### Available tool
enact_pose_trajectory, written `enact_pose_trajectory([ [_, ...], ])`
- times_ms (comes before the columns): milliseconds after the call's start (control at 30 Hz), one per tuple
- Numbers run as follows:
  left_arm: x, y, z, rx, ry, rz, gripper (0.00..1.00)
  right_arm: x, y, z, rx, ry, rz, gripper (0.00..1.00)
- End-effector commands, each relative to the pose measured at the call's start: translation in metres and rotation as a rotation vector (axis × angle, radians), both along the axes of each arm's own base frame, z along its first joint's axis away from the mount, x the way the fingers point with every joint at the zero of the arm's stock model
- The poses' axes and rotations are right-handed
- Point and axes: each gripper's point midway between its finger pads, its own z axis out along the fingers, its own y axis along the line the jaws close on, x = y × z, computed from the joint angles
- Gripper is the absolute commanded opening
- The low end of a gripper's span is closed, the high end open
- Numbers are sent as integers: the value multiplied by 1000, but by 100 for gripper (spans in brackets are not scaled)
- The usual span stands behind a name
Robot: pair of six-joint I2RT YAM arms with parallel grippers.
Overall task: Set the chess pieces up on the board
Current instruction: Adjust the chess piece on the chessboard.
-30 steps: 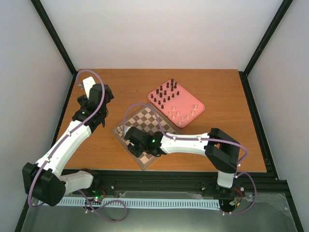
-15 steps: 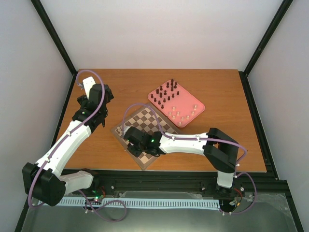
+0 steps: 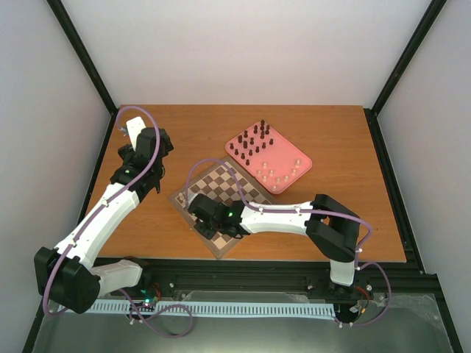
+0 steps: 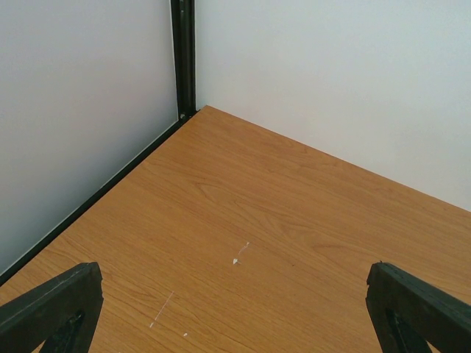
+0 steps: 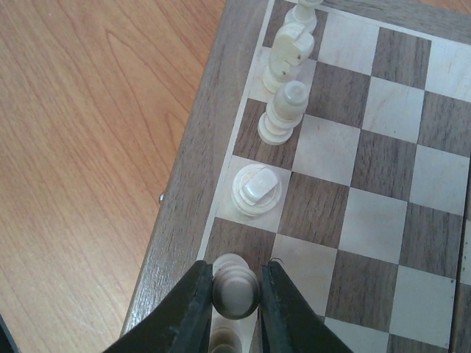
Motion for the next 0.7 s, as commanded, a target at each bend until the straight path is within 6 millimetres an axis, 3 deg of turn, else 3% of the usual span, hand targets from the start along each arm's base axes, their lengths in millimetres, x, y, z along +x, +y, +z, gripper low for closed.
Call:
enact_pose_trajectory([
  [0, 4, 1, 9, -12, -34, 12, 100, 1, 6, 4, 2, -15, -4, 17],
  [667, 4, 1, 9, -8, -31, 12, 100, 6, 8, -1, -21, -25, -20, 14],
])
